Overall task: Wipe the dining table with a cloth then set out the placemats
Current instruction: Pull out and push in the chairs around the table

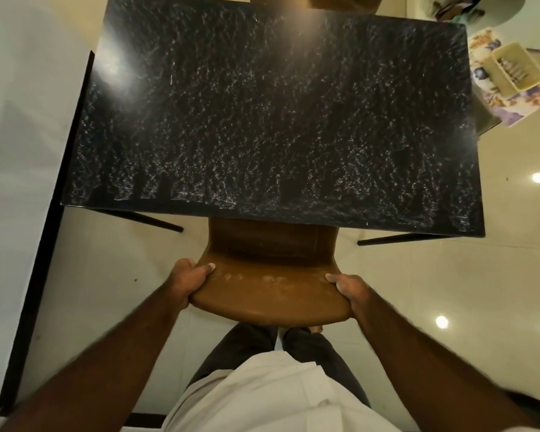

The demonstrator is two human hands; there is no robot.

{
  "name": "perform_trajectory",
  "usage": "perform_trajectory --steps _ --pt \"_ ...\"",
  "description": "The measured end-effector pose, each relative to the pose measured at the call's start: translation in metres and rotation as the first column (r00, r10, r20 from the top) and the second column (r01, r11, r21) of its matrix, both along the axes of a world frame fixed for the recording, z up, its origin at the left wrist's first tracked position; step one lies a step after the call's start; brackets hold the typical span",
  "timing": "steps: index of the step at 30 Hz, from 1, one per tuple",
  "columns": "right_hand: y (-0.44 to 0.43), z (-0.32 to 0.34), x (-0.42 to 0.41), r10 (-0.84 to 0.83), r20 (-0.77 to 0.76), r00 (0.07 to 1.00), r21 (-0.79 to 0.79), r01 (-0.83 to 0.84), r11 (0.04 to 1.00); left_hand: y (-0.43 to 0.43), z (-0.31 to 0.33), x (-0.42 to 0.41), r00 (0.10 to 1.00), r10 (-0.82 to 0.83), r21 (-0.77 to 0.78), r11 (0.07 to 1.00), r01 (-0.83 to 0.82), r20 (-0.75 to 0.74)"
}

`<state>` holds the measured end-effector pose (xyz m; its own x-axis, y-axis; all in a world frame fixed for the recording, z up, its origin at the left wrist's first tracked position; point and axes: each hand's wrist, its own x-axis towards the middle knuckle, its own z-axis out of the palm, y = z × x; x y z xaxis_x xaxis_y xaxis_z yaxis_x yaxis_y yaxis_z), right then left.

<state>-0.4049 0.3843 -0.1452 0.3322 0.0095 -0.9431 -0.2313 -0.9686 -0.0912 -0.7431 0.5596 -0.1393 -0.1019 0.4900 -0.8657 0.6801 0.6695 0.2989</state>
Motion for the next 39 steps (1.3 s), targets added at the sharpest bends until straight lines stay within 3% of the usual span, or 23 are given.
perform_trajectory --steps 14,18,20,23,25,28,30,34,39 --pt "0.003 0.012 -0.004 0.039 0.047 0.998 0.052 -0.041 0.998 -0.001 0.005 0.003 1.0 0.01 -0.036 0.999 -0.009 0.002" --pt "0.003 0.014 -0.008 0.285 0.198 0.938 0.103 -0.309 0.945 0.001 0.008 0.006 0.977 -0.213 -0.025 0.977 0.213 0.009" --pt "0.002 0.021 -0.015 0.515 0.317 0.797 0.073 -0.561 0.824 0.0 0.011 0.011 0.897 -0.441 0.041 0.896 0.441 -0.008" --pt "-0.002 0.039 -0.036 0.708 0.502 0.497 -0.029 -0.809 0.588 -0.012 0.023 0.021 0.604 -0.757 0.12 0.595 0.795 -0.249" --pt "-0.009 0.049 -0.055 0.742 0.557 0.374 -0.049 -0.877 0.478 -0.028 0.03 0.027 0.448 -0.837 0.173 0.414 0.894 -0.314" --pt "-0.02 0.055 -0.077 0.747 0.606 0.272 -0.062 -0.921 0.386 -0.054 0.042 0.036 0.283 -0.882 0.225 0.209 0.952 -0.377" --pt "-0.025 0.057 -0.08 0.722 0.645 0.252 -0.064 -0.923 0.379 -0.064 0.045 0.039 0.242 -0.876 0.256 0.142 0.956 -0.418" --pt "-0.026 0.059 -0.081 0.656 0.715 0.24 -0.053 -0.918 0.393 -0.064 0.047 0.039 0.273 -0.837 0.295 0.141 0.945 -0.474" --pt "-0.03 0.059 -0.082 0.646 0.738 0.196 -0.062 -0.933 0.354 -0.064 0.048 0.039 0.237 -0.837 0.287 0.1 0.953 -0.493"
